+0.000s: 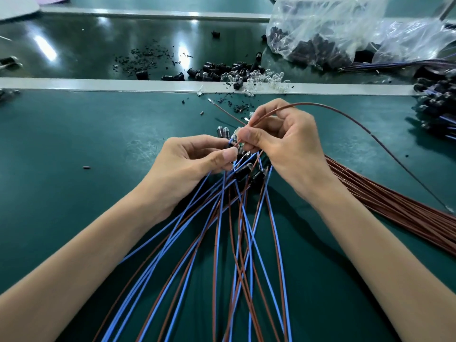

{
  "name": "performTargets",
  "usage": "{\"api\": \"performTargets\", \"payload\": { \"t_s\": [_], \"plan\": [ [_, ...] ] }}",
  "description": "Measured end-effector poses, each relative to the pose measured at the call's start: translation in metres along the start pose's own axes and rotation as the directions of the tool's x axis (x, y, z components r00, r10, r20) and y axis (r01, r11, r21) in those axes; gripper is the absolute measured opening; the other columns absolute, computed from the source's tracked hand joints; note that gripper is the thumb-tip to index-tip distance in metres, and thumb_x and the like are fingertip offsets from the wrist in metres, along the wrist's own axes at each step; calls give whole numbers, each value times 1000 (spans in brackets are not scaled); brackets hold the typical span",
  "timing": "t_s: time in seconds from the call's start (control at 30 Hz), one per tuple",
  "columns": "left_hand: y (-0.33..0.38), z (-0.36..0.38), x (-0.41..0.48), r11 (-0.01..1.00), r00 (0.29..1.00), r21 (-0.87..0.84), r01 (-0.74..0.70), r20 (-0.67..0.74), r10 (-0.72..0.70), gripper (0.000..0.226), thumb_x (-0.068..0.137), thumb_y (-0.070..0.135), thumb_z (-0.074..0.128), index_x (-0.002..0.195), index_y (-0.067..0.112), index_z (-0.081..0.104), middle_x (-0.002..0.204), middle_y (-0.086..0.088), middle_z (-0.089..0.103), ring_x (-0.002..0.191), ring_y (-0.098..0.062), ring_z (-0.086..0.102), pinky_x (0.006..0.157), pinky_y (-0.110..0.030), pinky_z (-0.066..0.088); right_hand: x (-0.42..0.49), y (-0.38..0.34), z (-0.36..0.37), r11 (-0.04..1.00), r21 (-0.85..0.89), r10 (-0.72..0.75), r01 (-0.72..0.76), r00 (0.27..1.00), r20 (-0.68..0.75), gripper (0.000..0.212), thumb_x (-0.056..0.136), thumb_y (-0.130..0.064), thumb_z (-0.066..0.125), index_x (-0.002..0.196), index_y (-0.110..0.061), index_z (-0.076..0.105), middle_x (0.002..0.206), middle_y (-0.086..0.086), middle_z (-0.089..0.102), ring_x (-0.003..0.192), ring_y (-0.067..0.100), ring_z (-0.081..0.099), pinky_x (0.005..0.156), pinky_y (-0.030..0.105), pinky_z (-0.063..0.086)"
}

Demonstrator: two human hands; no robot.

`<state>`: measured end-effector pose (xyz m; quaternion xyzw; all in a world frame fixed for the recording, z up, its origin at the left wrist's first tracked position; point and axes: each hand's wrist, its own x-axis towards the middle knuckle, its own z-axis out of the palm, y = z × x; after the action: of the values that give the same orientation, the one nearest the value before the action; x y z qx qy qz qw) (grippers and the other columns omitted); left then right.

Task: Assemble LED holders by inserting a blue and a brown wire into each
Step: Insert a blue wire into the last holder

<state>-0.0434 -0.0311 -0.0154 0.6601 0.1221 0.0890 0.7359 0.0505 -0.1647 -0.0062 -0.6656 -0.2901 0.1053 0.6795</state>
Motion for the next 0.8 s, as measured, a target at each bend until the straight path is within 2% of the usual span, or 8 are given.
{"api": "performTargets", "payload": {
  "t_s": [0.17,0.27,0.33,0.5,0.57,0.73,0.8],
  "plan": [
    [0,0,-1,999,1000,35,-5,-25,6,24,63,26,73,81,11,71,72,-2,73,64,-7,67,63,-12,50,-2,2,3,1000,-18,-17,17,1000,-6,22,75,-9,76,76,-17,56,65,3,67,56,11,65,60,21,53],
    [0,1,-1,1000,1000,7,-4,-16,4,20,63,26,74,78,13,74,73,-4,73,63,-7,66,63,-13,51,-3,5,6,996,-66,-64,59,995,-73,25,75,-10,78,75,-22,56,63,-1,68,60,17,67,65,36,57],
    [0,0,1,1000,1000,-7,-3,-18,3,22,61,29,75,76,14,75,75,-4,73,64,-9,65,66,-15,52,-3,6,6,994,-82,-75,67,993,-97,25,75,-12,78,75,-24,56,62,-2,68,61,18,67,68,40,58],
    [0,0,1,1000,1000,-7,-7,-11,7,22,61,31,74,75,14,75,74,-3,73,63,-8,64,66,-15,51,-1,8,4,997,-59,-59,53,992,-109,22,76,-15,76,76,-24,55,61,-5,67,60,12,65,64,31,55],
    [0,1,0,1000,1000,-30,-1,-4,1,24,59,32,74,74,14,76,73,-2,72,63,-8,64,67,-15,52,-2,9,6,998,-54,-42,39,997,-70,22,76,-12,76,75,-23,57,64,-3,68,61,11,65,63,26,53],
    [0,-1,1,1000,1000,-23,18,-20,-18,23,60,31,74,76,15,77,73,-3,72,63,-8,64,71,-17,53,-3,11,7,990,-143,-1,0,1000,-9,17,74,-16,80,73,-18,64,71,-1,69,67,13,64,69,32,54],
    [0,-1,0,1000,1000,-20,21,-6,-21,26,57,34,75,76,17,77,73,-2,72,64,-8,64,71,-17,54,-3,9,3,995,-96,40,-38,999,19,15,73,-16,80,73,-16,65,69,-3,67,65,11,60,64,25,51]
  ]
}}
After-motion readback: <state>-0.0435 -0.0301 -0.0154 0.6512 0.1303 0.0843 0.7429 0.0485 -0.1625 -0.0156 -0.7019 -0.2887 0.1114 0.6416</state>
